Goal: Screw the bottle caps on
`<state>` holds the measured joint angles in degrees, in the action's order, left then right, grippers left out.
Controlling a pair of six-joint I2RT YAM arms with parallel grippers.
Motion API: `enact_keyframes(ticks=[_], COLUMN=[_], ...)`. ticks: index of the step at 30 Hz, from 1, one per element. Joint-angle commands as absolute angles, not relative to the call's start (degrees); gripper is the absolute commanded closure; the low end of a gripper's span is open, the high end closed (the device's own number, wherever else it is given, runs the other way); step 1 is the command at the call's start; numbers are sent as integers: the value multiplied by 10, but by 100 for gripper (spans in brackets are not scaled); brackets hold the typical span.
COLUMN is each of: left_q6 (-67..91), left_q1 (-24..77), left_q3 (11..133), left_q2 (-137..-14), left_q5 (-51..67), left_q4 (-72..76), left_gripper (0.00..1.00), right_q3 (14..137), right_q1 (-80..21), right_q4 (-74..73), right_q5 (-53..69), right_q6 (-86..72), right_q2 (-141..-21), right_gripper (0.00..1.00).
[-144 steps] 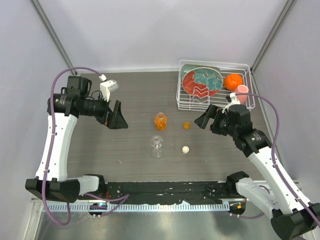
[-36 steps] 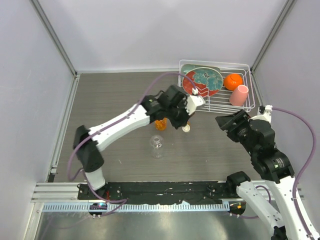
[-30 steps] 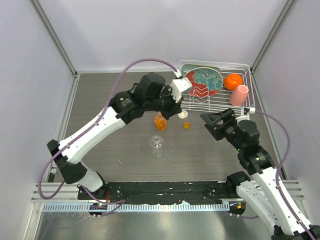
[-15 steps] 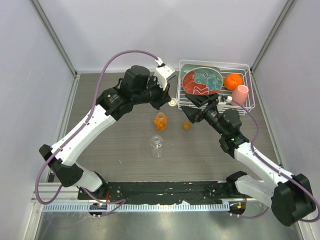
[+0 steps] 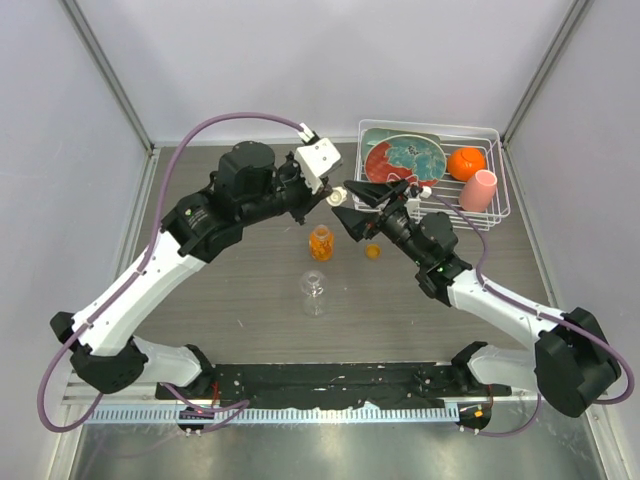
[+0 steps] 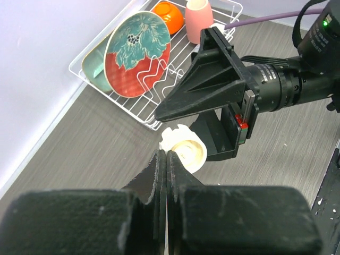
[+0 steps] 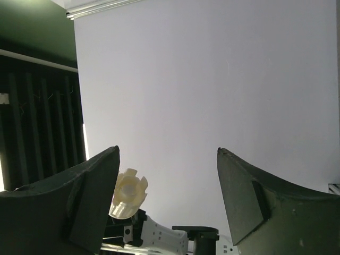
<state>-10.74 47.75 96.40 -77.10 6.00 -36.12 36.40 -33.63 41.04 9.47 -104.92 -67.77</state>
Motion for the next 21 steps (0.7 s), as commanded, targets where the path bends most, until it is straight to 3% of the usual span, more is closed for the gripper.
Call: enact_keyframes(ticks=[1, 21], left_q6=[-138, -190], left_q1=[491, 506], left_q3=[941, 940], left_q2=[-759, -770], left_q5=[46, 19], left_q4=[-327, -301], left_gripper=[100, 100], right_q3=[405, 446], right_q1=[-342, -375], right_q4=[461, 479], right_q5=[68, 75], right_q6=[-1065, -1085], right_q2=[-670, -715], right_gripper=[20, 26])
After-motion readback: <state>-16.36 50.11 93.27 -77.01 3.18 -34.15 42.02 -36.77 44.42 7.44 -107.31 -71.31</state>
